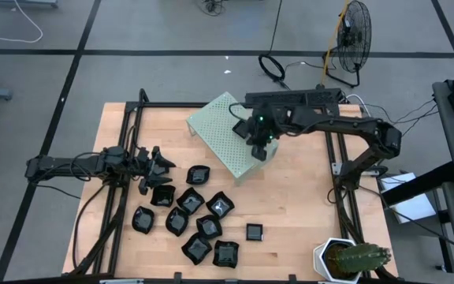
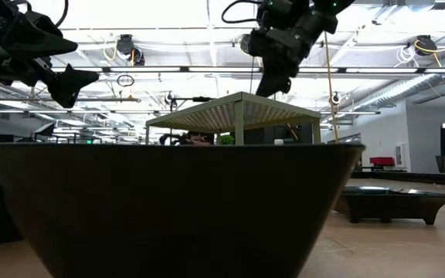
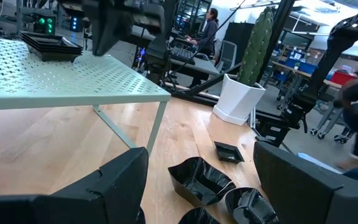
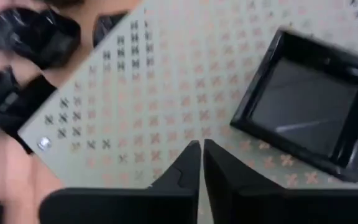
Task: Pick & Place Mini shaped plates
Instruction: Adjust the stacked square plates on the shelf
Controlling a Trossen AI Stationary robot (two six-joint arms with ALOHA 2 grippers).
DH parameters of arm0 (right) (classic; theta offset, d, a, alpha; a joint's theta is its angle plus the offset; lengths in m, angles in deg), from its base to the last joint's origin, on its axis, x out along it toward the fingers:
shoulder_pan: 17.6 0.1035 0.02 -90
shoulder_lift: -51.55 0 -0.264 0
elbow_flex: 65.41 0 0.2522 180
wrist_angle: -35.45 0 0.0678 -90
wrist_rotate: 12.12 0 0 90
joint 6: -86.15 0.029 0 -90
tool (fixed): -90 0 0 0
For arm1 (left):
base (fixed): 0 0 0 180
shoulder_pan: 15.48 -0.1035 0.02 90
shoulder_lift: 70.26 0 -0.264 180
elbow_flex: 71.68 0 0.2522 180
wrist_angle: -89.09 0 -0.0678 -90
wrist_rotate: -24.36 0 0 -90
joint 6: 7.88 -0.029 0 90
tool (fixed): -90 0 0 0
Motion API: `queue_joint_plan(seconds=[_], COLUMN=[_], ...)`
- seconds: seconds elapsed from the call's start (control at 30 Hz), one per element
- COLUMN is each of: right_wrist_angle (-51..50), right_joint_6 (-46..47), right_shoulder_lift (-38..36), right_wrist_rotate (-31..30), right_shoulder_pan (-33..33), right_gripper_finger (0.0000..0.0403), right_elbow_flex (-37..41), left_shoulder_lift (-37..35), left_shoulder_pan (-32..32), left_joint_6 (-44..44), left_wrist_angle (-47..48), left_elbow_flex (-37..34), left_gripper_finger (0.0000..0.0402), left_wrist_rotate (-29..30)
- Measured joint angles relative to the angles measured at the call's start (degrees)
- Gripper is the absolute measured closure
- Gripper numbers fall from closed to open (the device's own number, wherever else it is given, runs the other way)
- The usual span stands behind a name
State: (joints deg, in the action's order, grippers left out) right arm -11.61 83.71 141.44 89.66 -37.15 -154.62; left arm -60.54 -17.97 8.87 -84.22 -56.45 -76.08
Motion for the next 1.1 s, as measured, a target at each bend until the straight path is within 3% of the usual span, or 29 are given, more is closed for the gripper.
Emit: queue_joint_plan(seconds=[0.23, 0.57, 0.9, 1.1], right_wrist_angle=[6.8, 15.7, 19.1, 19.8], right_joint_6=[0.0, 0.2, -2.0, -3.2], right_shoulder_lift=[0.0, 0.0, 0.0, 0.0], right_wrist_rotate=[-8.6, -9.1, -16.4, -17.7], right_shoulder_pan=[1.7, 1.1, 1.0, 1.0], right_gripper_finger=[0.0402, 0.0402, 0.0401, 0.0401], right_elbow_flex=[4.5, 6.7, 6.8, 6.8], left_shoulder_lift=[0.0, 0.0, 0.0, 0.0], left_shoulder_pan=[0.0, 0.0, 0.0, 0.0], left_joint_6=[0.0, 0.0, 0.0, 0.0], left_wrist_angle=[0.0, 0.0, 0.0, 0.0], left_elbow_flex=[0.0, 0.0, 0.0, 0.0], left_gripper_finger=[0.0105, 0.0105, 0.0105, 0.0105], left_wrist_rotate=[0.0, 0.0, 0.0, 0.0])
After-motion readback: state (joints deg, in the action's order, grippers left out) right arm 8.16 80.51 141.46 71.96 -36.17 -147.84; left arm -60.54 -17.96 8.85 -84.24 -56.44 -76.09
